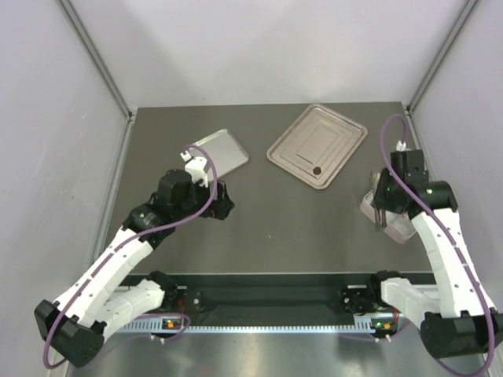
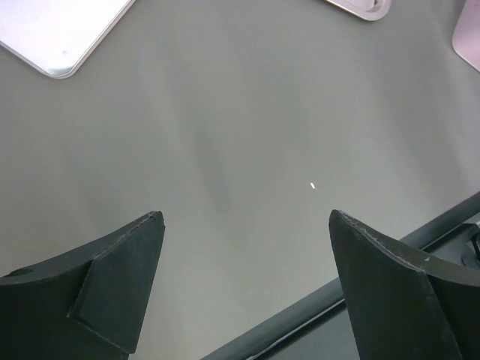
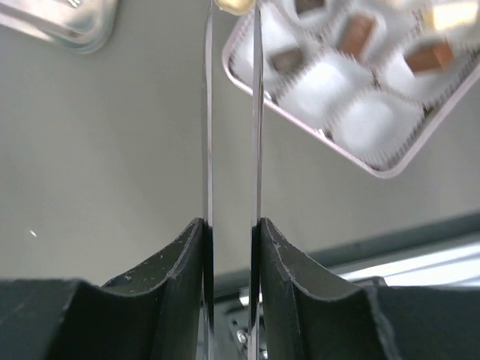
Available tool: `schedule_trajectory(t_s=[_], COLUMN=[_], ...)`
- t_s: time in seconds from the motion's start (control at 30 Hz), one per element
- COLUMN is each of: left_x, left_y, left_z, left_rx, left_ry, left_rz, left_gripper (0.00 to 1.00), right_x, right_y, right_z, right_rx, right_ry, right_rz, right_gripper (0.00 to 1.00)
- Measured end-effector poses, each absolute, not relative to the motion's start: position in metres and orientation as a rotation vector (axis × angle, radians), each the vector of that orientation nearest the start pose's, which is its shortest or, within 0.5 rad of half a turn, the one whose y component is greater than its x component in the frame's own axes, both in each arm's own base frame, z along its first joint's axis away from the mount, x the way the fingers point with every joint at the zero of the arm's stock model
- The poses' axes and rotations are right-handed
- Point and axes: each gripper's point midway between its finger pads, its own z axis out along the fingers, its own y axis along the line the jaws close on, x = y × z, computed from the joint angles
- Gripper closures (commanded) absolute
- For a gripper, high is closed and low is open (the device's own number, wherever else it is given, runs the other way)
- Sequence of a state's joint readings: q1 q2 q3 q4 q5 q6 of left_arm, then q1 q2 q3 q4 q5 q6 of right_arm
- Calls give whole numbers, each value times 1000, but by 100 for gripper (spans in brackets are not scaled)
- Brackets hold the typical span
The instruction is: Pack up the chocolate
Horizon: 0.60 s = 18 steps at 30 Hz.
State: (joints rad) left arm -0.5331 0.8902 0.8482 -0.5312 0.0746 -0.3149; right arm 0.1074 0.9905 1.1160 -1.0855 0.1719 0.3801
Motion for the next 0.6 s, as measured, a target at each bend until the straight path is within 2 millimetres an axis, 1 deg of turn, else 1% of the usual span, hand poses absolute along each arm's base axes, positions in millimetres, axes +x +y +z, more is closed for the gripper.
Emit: schedule_trajectory(t_s=[0.1, 0.17, 0.23, 0.3, 0.4, 0.6], left_x=[233, 232, 232, 231, 230, 229], left_y=[-170, -171, -171, -172, -172, -173], left_z=[203, 204, 205, 206, 209, 211], left_rx=[292, 295, 297, 299, 303, 306], left_ry=[2171, 2169, 2167, 2162, 2151, 2142], left_rz=[-585, -591, -595, -601, -612, -623], left_gripper=[4, 4, 4, 4, 4, 4], right_x=[197, 184, 175, 170, 170, 167], right_y=[1, -2, -6, -10, -16, -19], right_z=[188, 181, 175, 172, 172, 166], right_rx=[458, 484, 518, 551, 602, 655], right_ry=[2501, 2529, 2553, 2563, 2555, 2558], right_rz=[-39, -57, -81, -113, -140, -155], right_gripper=[69, 69, 69, 69, 69, 68])
